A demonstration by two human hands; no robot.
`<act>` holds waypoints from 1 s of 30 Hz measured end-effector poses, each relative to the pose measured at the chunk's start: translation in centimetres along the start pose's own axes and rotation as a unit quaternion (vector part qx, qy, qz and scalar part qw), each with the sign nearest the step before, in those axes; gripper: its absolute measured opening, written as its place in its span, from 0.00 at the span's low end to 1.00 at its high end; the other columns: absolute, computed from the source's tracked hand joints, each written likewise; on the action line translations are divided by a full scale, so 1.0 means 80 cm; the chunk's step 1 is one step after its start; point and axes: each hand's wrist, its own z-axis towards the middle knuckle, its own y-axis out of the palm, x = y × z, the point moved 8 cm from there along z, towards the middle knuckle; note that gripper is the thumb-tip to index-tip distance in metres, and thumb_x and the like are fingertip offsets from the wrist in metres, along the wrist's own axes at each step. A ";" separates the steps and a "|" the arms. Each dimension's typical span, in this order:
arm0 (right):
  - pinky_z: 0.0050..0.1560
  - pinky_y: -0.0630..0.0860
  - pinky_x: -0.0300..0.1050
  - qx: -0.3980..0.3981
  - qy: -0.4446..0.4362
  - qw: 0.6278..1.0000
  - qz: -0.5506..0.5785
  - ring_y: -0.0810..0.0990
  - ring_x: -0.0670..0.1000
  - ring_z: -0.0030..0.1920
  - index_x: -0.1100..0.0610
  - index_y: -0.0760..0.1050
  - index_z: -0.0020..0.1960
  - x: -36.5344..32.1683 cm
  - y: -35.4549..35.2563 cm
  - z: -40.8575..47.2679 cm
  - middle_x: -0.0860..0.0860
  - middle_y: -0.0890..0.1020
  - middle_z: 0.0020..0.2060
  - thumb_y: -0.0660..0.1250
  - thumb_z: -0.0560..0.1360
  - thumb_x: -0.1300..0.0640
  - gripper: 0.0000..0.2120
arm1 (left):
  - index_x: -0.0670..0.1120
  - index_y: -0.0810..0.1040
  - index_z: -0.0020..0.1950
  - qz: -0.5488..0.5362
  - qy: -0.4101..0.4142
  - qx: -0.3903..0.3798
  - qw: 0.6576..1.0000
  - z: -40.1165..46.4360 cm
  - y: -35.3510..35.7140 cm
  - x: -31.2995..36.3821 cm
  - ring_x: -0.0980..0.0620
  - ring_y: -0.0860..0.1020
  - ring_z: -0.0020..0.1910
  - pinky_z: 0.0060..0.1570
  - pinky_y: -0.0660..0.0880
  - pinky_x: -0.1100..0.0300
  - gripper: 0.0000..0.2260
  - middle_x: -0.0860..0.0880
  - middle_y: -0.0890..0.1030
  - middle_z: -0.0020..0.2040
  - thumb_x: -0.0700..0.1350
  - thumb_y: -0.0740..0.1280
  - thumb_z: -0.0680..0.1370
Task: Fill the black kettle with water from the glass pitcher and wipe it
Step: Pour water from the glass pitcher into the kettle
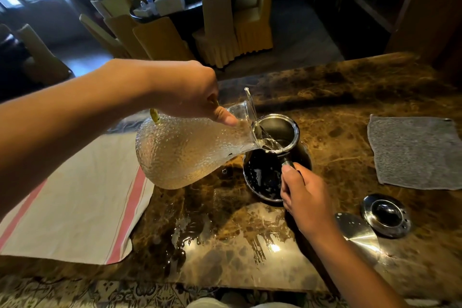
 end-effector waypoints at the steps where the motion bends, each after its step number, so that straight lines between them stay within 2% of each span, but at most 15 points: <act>1: 0.28 0.60 0.43 0.000 -0.002 1.000 -0.001 0.63 0.49 0.26 0.60 0.65 0.36 0.000 0.000 0.000 0.50 0.66 0.25 0.61 0.75 0.37 0.26 | 0.48 0.76 0.38 0.001 0.000 0.001 1.000 0.000 0.000 0.000 0.52 0.77 0.33 0.31 0.71 0.60 0.31 0.49 0.79 0.33 0.76 0.56 0.63; 6: 0.29 0.60 0.45 0.008 -0.009 1.000 -0.004 0.64 0.50 0.26 0.61 0.66 0.36 0.000 -0.002 -0.001 0.51 0.67 0.25 0.61 0.75 0.37 0.26 | 0.49 0.77 0.37 0.007 0.013 0.002 1.000 0.002 -0.001 0.001 0.50 0.79 0.34 0.32 0.72 0.60 0.33 0.49 0.80 0.33 0.78 0.55 0.62; 14: 0.29 0.61 0.47 0.009 -0.014 1.000 -0.006 0.65 0.51 0.27 0.56 0.66 0.34 -0.004 -0.001 -0.002 0.52 0.67 0.25 0.61 0.75 0.37 0.23 | 0.50 0.74 0.35 -0.001 0.017 -0.007 1.000 0.000 -0.005 0.008 0.51 0.77 0.33 0.33 0.72 0.58 0.33 0.50 0.78 0.33 0.78 0.53 0.57; 20: 0.30 0.63 0.48 0.012 -0.018 1.000 -0.014 0.66 0.50 0.27 0.56 0.66 0.34 -0.002 -0.002 -0.001 0.50 0.68 0.25 0.60 0.76 0.38 0.23 | 0.49 0.75 0.37 0.007 0.010 0.002 1.000 -0.001 -0.004 0.010 0.53 0.76 0.33 0.31 0.68 0.60 0.29 0.50 0.78 0.34 0.75 0.56 0.63; 22: 0.31 0.63 0.49 0.014 -0.018 1.000 -0.019 0.67 0.49 0.27 0.53 0.66 0.33 -0.001 -0.003 0.000 0.48 0.69 0.24 0.60 0.76 0.38 0.21 | 0.50 0.74 0.37 0.001 0.008 0.002 1.000 -0.001 -0.005 0.010 0.54 0.77 0.34 0.31 0.68 0.61 0.28 0.50 0.79 0.35 0.75 0.57 0.63; 24: 0.31 0.63 0.48 0.012 -0.017 1.000 -0.018 0.67 0.49 0.27 0.50 0.66 0.32 -0.001 -0.003 0.000 0.47 0.69 0.24 0.60 0.76 0.38 0.20 | 0.51 0.74 0.38 -0.003 0.010 0.000 1.000 0.000 -0.004 0.009 0.53 0.78 0.35 0.32 0.69 0.60 0.29 0.50 0.79 0.35 0.76 0.57 0.62; 30: 0.31 0.62 0.48 0.011 -0.016 1.000 -0.013 0.66 0.48 0.27 0.52 0.66 0.33 0.002 -0.002 0.000 0.47 0.68 0.24 0.60 0.76 0.38 0.21 | 0.51 0.75 0.38 -0.011 0.031 0.015 0.999 -0.001 -0.001 0.005 0.52 0.80 0.37 0.38 0.78 0.56 0.33 0.50 0.80 0.36 0.79 0.54 0.59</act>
